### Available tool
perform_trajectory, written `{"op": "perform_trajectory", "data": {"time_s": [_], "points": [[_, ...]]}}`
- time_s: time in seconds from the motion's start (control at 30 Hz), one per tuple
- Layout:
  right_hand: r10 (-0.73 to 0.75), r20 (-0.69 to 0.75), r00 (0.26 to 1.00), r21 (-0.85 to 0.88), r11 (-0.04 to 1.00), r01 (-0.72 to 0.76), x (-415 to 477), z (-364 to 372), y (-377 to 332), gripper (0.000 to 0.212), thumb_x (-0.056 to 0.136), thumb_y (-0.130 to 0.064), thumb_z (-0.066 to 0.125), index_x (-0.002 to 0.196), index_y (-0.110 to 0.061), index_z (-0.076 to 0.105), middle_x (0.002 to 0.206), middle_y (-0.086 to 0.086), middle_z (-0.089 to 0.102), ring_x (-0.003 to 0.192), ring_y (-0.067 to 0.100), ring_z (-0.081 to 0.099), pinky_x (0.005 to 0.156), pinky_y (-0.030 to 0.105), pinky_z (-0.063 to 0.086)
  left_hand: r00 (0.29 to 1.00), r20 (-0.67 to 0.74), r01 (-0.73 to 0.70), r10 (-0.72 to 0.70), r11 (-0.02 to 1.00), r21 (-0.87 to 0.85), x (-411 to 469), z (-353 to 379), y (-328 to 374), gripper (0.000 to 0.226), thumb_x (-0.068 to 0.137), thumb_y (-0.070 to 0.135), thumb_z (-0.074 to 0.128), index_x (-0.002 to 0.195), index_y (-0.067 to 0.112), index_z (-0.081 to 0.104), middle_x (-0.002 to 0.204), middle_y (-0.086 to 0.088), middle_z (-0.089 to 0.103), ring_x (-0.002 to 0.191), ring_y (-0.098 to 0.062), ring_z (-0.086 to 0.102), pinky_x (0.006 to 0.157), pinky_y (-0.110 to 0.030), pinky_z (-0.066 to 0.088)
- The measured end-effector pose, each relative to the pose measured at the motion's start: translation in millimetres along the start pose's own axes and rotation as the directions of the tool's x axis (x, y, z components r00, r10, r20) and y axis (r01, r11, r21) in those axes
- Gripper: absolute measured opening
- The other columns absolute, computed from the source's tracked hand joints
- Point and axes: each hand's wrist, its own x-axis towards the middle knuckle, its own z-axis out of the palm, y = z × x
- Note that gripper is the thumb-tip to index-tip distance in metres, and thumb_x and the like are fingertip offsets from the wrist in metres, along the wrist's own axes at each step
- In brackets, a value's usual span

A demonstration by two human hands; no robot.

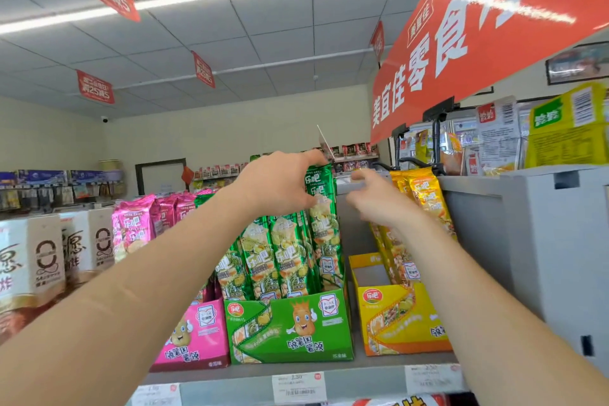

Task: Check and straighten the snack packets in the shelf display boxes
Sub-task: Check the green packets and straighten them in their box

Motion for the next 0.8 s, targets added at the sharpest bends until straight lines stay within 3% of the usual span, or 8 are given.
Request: {"op": "perform_trajectory", "data": {"time_s": [0.13, 0.23, 0.3, 0.4, 0.53, 0.67, 0.73, 0.8], "points": [[0.075, 0.136, 0.988, 0.101, 0.991, -0.089, 12, 20, 0, 0.071, 0.091, -0.030, 0.064, 0.149, -0.027, 0.024, 0.104, 0.005, 0.062, 0.082, 0.019, 0.061, 0.063, 0.027, 0.054, 1.000, -0.012, 0.007, -0.007, 1.000, -0.021, -3, -1, -2, 0.062, 0.081, 0.040, 0.071, 0.133, 0.042, 0.038, 0.092, 0.005, 0.069, 0.082, -0.019, 0.064, 0.072, -0.032, 0.051], [0.015, 0.127, 0.992, 0.037, 0.999, -0.020, 14, 25, 4, 0.054, 0.090, -0.023, 0.067, 0.140, -0.023, 0.044, 0.099, -0.001, 0.063, 0.062, 0.003, 0.047, 0.041, 0.012, 0.036, 1.000, -0.007, -0.006, 0.006, 1.000, -0.006, -3, -2, -2, 0.064, 0.079, 0.042, 0.073, 0.133, 0.042, 0.038, 0.102, 0.003, 0.069, 0.091, -0.022, 0.065, 0.079, -0.035, 0.053], [-0.046, 0.078, 0.996, 0.164, 0.986, 0.033, 14, 31, 2, 0.042, 0.092, -0.011, 0.064, 0.132, -0.019, 0.052, 0.116, 0.000, 0.065, 0.072, 0.000, 0.051, 0.050, 0.014, 0.039, 1.000, 0.020, -0.002, 0.002, 1.000, -0.010, -3, -3, -1, 0.070, 0.077, 0.044, 0.075, 0.136, 0.041, 0.037, 0.109, 0.003, 0.068, 0.093, -0.022, 0.064, 0.081, -0.036, 0.053], [-0.147, -0.169, 0.975, 0.444, 0.871, 0.208, 9, 17, -21, 0.035, 0.093, -0.008, 0.059, 0.127, -0.018, 0.055, 0.109, -0.002, 0.066, 0.088, 0.011, 0.064, 0.066, 0.027, 0.054, 0.998, 0.057, 0.002, -0.002, 1.000, -0.008, -2, -3, -2, 0.080, 0.074, 0.049, 0.078, 0.141, 0.038, 0.035, 0.119, 0.003, 0.066, 0.089, -0.020, 0.062, 0.080, -0.033, 0.050], [-0.343, -0.559, 0.755, 0.387, 0.697, 0.603, -12, -22, -57, 0.032, 0.093, -0.008, 0.056, 0.120, -0.025, 0.050, 0.107, -0.006, 0.062, 0.096, 0.009, 0.060, 0.091, 0.030, 0.050, 0.996, 0.083, -0.015, 0.015, 1.000, -0.001, 1, -4, 0, 0.087, 0.073, 0.052, 0.078, 0.146, 0.034, 0.032, 0.143, 0.005, 0.052, 0.117, -0.025, 0.058, 0.090, -0.033, 0.044], [-0.557, -0.651, 0.515, 0.114, 0.599, 0.792, -56, -25, -63, 0.038, 0.096, -0.017, 0.051, 0.132, -0.021, 0.040, 0.116, -0.013, 0.055, 0.108, 0.003, 0.053, 0.093, 0.018, 0.041, 0.987, 0.162, 0.017, -0.022, 0.999, 0.031, 7, -9, 5, 0.088, 0.075, 0.051, 0.077, 0.148, 0.032, 0.031, 0.147, 0.004, 0.048, 0.126, -0.027, 0.052, 0.098, -0.035, 0.041], [-0.601, -0.542, 0.588, 0.131, 0.630, 0.766, -76, -24, -55, 0.035, 0.094, -0.023, 0.052, 0.128, -0.023, 0.045, 0.111, -0.017, 0.060, 0.100, -0.002, 0.056, 0.087, 0.016, 0.044, 0.973, 0.226, 0.039, -0.045, 0.999, 0.031, 10, -16, 9, 0.083, 0.076, 0.051, 0.076, 0.146, 0.033, 0.035, 0.146, 0.004, 0.049, 0.128, -0.025, 0.051, 0.103, -0.035, 0.040], [-0.606, -0.267, 0.749, 0.159, 0.739, 0.654, -95, -15, -39, 0.038, 0.088, -0.032, 0.053, 0.126, -0.026, 0.049, 0.109, -0.015, 0.064, 0.097, 0.001, 0.061, 0.087, 0.026, 0.051, 0.951, 0.308, 0.023, -0.019, 1.000, -0.011, 16, -25, 12, 0.067, 0.082, 0.036, 0.075, 0.141, 0.024, 0.045, 0.141, -0.001, 0.053, 0.121, -0.021, 0.053, 0.105, -0.032, 0.040]]}}
